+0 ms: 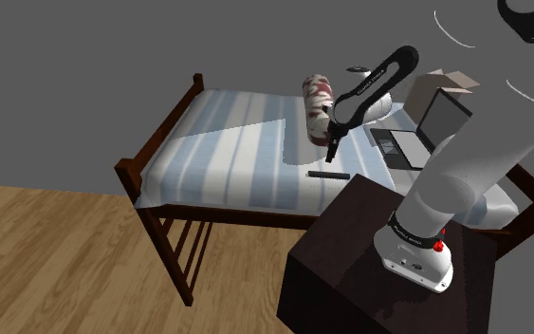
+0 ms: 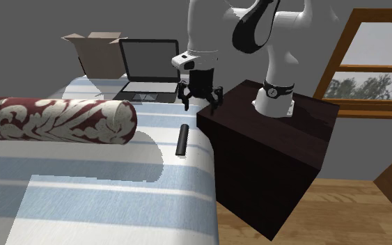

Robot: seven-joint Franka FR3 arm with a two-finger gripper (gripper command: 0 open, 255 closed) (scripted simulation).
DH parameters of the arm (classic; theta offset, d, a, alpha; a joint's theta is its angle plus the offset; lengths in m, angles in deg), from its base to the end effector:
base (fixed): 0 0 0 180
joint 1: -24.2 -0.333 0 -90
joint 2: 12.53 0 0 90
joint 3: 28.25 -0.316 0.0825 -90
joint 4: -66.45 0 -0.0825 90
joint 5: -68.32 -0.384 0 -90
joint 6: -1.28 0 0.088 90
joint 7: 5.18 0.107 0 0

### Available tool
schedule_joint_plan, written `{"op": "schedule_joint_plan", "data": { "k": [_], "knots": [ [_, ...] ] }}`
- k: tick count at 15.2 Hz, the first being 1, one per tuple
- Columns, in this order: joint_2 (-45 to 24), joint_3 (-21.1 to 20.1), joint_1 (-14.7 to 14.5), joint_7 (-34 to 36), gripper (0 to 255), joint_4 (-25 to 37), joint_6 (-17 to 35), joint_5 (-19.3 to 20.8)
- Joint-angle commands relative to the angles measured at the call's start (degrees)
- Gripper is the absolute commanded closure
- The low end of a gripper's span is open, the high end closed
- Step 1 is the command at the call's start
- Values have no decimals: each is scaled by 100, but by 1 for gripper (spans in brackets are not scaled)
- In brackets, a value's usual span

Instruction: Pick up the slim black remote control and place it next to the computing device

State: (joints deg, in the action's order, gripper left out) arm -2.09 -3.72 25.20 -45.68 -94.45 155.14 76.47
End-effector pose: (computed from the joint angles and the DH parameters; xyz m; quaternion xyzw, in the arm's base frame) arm 0.3462 -0.1514 0.2580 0.9805 0.1948 0.0227 0.0089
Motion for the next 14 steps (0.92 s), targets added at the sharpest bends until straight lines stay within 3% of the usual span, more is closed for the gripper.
{"op": "schedule_joint_plan", "data": {
  "k": [1, 4, 7, 10, 14],
  "knots": [
    [-594, 193, -121, -520, 0, 56, 545, -287],
    [-1557, 178, -222, -1780, 0, 303, 1194, -1474],
    [-2455, -580, 410, -3098, 0, 686, 1685, -2712],
    [-3239, -1349, 1235, -3836, 0, 1121, 2118, -3136],
    [-3644, -1759, 1636, -3953, 0, 1287, 2398, -3240]
  ]
}}
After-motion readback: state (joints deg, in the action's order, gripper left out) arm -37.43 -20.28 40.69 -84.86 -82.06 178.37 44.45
